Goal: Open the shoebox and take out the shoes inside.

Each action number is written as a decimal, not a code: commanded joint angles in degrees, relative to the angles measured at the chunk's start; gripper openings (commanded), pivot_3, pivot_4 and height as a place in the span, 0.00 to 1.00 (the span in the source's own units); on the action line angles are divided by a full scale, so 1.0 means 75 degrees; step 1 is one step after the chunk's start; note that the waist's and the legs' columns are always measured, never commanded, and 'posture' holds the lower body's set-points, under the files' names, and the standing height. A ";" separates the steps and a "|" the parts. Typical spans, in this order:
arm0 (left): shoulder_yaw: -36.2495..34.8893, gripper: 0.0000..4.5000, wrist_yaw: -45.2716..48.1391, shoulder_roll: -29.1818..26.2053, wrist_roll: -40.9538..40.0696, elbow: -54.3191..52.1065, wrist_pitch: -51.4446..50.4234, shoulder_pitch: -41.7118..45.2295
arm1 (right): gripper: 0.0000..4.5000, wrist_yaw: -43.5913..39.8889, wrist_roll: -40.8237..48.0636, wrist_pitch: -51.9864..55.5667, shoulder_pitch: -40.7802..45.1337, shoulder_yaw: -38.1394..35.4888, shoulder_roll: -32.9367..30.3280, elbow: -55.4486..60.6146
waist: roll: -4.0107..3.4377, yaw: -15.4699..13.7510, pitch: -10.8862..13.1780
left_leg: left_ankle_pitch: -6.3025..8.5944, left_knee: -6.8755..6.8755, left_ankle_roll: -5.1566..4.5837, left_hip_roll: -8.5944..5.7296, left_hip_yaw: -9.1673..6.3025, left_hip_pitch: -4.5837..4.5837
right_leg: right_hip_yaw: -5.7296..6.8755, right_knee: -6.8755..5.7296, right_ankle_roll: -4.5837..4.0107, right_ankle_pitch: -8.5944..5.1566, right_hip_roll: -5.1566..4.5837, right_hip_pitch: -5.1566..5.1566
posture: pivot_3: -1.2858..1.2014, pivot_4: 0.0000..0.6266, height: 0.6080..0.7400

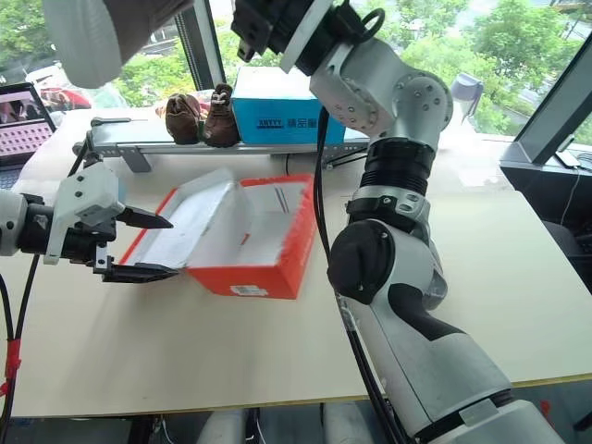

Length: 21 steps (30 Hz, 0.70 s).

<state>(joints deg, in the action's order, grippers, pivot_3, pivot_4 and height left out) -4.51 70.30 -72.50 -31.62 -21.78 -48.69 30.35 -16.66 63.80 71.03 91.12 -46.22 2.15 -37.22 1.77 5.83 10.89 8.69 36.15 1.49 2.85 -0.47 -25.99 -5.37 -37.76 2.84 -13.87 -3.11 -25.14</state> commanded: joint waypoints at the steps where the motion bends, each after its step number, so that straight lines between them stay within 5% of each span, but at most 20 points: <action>1: -0.0068 1.00 -0.0035 -0.0071 0.0000 -0.0073 0.0079 0.0196 | 0.01 0.0099 -0.0224 -0.0408 -0.0399 0.0481 -0.0046 -0.0142 | 0.0000 0.0002 0.0000 | 0.0000 -0.0001 0.0000 0.0000 0.0000 0.0001 | 0.0000 -0.0005 -0.0001 0.0000 0.0001 -0.0002 | 0.52 0.24 1.00; 6: -0.0079 1.00 0.0004 -0.0071 -0.0077 -0.0119 0.0041 0.0134 | 0.01 0.0144 -0.0694 -0.0048 -0.0838 0.1520 -0.1022 0.0890 | -0.0002 -0.0098 0.0007 | -0.0001 0.0010 0.0000 -0.0005 -0.0006 -0.0022 | 0.0004 -0.0009 -0.0001 0.0000 -0.0003 -0.0014 | 0.52 0.24 1.00; 11: 0.0342 1.00 0.0049 0.0203 0.0060 0.0043 0.0244 0.0341 | 0.01 0.0179 -0.1135 0.0865 -0.1012 0.2500 -0.2992 0.2056 | -0.0002 -0.0242 0.0007 | 0.0000 0.0002 0.0000 -0.0012 -0.0006 -0.0032 | 0.0008 0.0025 0.0002 -0.0001 -0.0014 -0.0010 | 0.52 0.24 1.00; 16: 0.0784 1.00 0.0121 0.0545 0.0222 0.0269 0.0466 0.0674 | 0.01 -0.0503 -0.1902 0.1328 -0.1857 0.4172 -0.4992 0.3333 | 0.0000 -0.0264 0.0006 | 0.0000 -0.0004 0.0000 -0.0009 -0.0005 -0.0027 | 0.0008 0.0022 -0.0002 -0.0003 -0.0008 -0.0013 | 0.52 0.24 1.00; 21: 0.1038 1.00 0.0268 0.0780 0.0309 0.0460 0.0600 0.0839 | 0.01 -0.0766 -0.2372 0.1744 -0.3039 0.5294 -0.5989 0.4408 | -0.0002 -0.0189 0.0006 | -0.0001 0.0008 -0.0001 -0.0005 0.0009 -0.0012 | -0.0015 0.0010 0.0007 -0.0008 0.0000 -0.0012 | 0.52 0.24 1.00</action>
<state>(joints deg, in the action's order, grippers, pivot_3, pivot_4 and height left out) 3.74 71.52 -66.73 -29.54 -18.55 -45.25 35.48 -20.87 46.79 83.50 69.06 -8.84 -40.63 -9.57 1.75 4.42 10.93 8.67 36.21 1.48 2.81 -0.36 -26.04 -5.55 -37.72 2.89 -13.93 -3.11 -25.24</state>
